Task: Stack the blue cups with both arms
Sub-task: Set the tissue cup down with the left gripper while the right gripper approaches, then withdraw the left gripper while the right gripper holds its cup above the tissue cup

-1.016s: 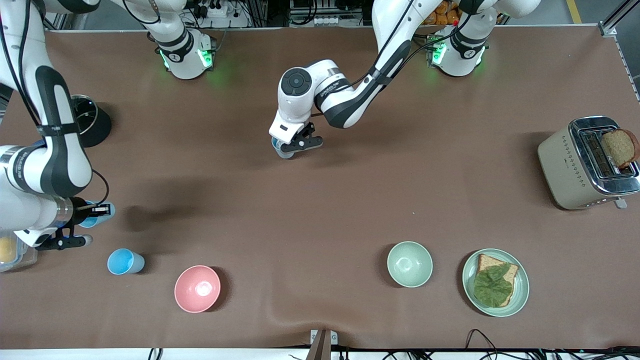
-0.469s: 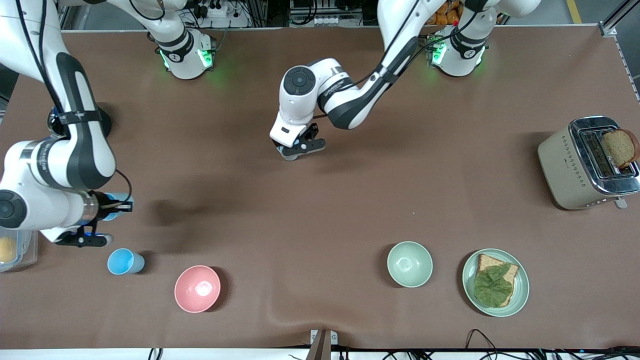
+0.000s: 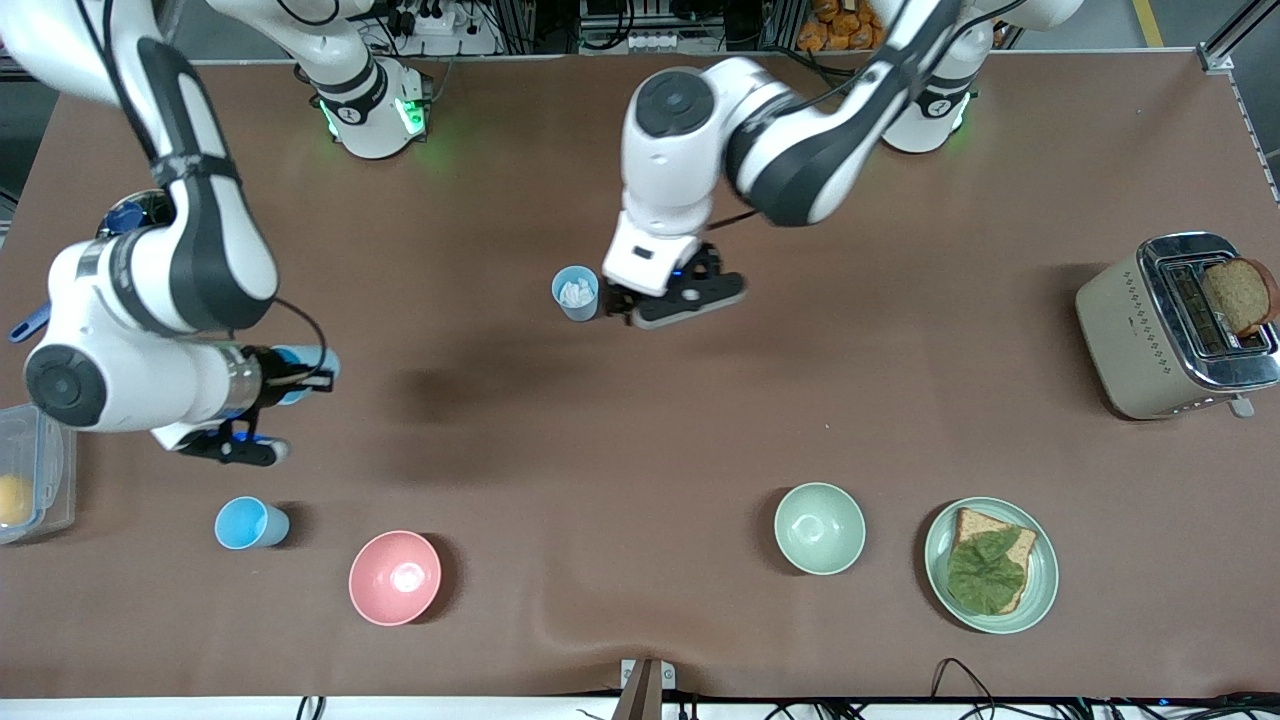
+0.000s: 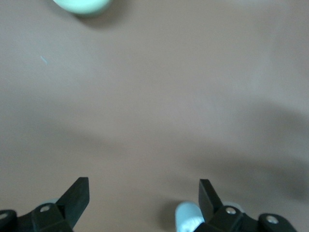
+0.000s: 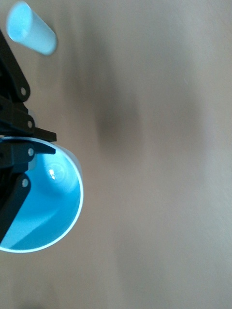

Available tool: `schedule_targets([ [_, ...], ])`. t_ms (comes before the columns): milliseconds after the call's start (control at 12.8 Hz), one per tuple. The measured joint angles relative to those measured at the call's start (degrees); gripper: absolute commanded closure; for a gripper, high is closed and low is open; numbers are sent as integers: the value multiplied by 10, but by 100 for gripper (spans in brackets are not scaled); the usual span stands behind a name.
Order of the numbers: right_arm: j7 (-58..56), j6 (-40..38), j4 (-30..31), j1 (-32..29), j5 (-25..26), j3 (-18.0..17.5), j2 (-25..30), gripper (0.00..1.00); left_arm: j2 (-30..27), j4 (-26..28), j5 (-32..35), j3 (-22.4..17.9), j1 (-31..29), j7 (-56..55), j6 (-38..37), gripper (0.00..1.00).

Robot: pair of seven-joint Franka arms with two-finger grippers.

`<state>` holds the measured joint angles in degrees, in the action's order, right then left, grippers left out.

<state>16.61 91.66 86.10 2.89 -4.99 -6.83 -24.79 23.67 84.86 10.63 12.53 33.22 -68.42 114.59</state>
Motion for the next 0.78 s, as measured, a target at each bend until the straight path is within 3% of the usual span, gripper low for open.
schedule_targets([
  [469,240,15,3,219,-19,-4,28,100,-102,-1,4,-2,-97,129,-49,0],
  [625,298,71,34,278,-19,-4,32,100,-131,0,4,-2,-143,196,-92,0],
  [781,321,170,110,310,-19,-3,43,100,-151,0,4,-2,-187,253,-124,0],
])
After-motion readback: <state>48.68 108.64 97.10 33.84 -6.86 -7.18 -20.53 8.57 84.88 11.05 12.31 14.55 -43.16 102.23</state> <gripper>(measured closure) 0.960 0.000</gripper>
